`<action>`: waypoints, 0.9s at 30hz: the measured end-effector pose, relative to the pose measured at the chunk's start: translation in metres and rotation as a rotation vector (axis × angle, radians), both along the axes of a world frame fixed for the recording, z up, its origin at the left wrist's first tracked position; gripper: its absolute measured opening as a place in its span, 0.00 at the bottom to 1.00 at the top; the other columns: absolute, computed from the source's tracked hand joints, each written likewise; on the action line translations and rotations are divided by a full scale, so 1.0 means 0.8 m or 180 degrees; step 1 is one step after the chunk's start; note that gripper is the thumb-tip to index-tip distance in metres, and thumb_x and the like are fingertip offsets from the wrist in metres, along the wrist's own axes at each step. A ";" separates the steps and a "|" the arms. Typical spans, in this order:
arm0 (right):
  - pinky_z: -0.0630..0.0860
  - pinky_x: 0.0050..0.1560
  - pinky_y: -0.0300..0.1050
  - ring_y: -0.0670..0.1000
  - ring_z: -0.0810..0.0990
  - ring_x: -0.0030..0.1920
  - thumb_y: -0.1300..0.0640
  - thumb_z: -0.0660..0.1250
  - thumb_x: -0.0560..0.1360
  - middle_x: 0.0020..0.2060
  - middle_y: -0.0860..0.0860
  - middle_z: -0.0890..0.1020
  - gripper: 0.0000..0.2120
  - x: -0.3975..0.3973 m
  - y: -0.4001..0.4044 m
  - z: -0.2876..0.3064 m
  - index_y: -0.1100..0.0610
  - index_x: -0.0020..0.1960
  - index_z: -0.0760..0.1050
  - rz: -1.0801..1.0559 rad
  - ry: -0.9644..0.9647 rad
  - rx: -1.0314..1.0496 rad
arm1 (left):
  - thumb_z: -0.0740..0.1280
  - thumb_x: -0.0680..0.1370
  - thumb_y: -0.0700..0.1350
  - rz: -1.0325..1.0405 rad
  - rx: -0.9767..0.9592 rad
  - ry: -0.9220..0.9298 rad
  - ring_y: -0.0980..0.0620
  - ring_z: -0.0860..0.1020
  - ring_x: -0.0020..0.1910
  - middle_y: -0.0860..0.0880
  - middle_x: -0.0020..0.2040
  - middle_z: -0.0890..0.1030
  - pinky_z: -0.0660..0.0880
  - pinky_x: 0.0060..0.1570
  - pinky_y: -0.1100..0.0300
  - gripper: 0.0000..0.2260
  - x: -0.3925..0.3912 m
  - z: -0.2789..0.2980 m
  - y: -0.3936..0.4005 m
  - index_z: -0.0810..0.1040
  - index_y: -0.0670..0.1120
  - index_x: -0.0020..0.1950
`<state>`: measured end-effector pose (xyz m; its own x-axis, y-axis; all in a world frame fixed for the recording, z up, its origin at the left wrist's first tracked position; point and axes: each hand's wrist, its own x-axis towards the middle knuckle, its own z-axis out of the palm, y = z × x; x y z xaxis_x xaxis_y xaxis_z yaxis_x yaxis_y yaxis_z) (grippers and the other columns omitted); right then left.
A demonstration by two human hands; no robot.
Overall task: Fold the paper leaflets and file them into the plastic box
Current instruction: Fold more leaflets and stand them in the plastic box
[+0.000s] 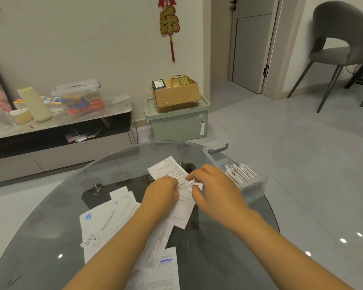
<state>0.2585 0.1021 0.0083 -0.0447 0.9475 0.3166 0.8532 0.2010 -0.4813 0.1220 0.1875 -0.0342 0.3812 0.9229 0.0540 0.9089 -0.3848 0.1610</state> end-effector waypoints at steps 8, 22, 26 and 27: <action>0.71 0.56 0.42 0.48 0.70 0.61 0.53 0.62 0.77 0.59 0.46 0.72 0.18 0.007 -0.006 -0.001 0.48 0.66 0.69 0.0078 -0.0140 -0.0270 | 0.64 0.79 0.45 0.0453 -0.0031 -0.0821 0.51 0.79 0.54 0.49 0.59 0.80 0.69 0.49 0.66 0.11 -0.016 0.033 -0.036 0.81 0.47 0.59; 0.77 0.48 0.44 0.42 0.77 0.43 0.48 0.68 0.74 0.43 0.42 0.82 0.06 0.021 -0.081 -0.009 0.48 0.46 0.82 0.1070 0.0077 -0.1173 | 0.66 0.77 0.51 0.0322 -0.1066 -0.1497 0.59 0.78 0.49 0.58 0.54 0.80 0.73 0.51 0.66 0.06 -0.059 0.056 -0.201 0.77 0.57 0.54; 0.67 0.35 0.37 0.43 0.71 0.33 0.49 0.66 0.75 0.31 0.44 0.75 0.09 0.024 -0.091 -0.014 0.48 0.37 0.76 0.1048 0.0009 -0.1471 | 0.61 0.76 0.61 0.0199 -0.1500 -0.1549 0.58 0.76 0.52 0.60 0.56 0.74 0.71 0.50 0.66 0.14 -0.063 0.044 -0.215 0.68 0.62 0.60; 0.65 0.34 0.36 0.43 0.70 0.32 0.50 0.65 0.76 0.30 0.44 0.74 0.09 0.022 -0.093 -0.015 0.48 0.37 0.75 0.1016 0.0023 -0.1504 | 0.61 0.76 0.61 0.0176 -0.1514 -0.1547 0.58 0.75 0.52 0.59 0.57 0.74 0.71 0.48 0.67 0.16 -0.064 0.041 -0.217 0.67 0.62 0.62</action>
<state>0.2761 0.0280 -0.0041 -0.3513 0.9262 -0.1369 0.7820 0.2098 -0.5870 0.0707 0.0141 -0.0013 0.3678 0.9061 -0.2093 0.7070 -0.1262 0.6959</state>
